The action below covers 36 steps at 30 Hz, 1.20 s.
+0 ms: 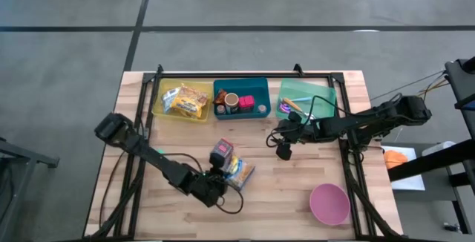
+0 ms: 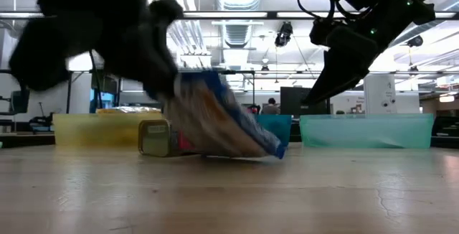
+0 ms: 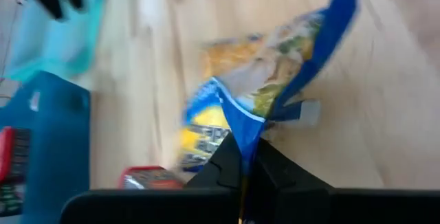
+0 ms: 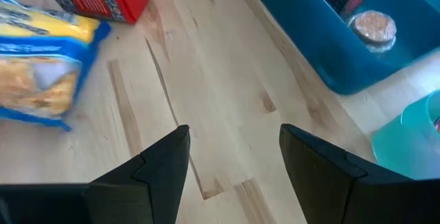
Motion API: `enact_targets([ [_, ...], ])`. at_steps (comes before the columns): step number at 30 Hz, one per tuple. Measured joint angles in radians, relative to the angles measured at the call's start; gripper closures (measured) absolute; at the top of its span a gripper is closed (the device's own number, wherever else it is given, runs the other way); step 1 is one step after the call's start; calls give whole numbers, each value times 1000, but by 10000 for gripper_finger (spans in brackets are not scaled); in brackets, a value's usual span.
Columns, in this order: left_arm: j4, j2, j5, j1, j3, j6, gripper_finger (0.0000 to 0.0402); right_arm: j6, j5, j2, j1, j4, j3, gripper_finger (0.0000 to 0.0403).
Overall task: Pick & Place Food Item
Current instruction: Put the blue noodle pack into the yellow bin
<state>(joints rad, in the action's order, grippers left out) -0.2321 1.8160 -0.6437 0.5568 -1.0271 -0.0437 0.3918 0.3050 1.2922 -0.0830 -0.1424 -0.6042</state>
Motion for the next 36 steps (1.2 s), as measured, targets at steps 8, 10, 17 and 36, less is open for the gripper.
enact_targets([
  [8,-8,-179,-17,-1,0,36,393,51,-29,0,0,-3,7,178],
  [10,-15,-223,-40,-4,0,54,393,54,-48,0,0,-2,7,178],
  [17,-111,-371,-68,-39,0,194,393,79,-52,0,0,0,17,178],
  [36,-593,-635,-239,-431,-2,497,393,186,-40,0,-80,44,52,178],
])
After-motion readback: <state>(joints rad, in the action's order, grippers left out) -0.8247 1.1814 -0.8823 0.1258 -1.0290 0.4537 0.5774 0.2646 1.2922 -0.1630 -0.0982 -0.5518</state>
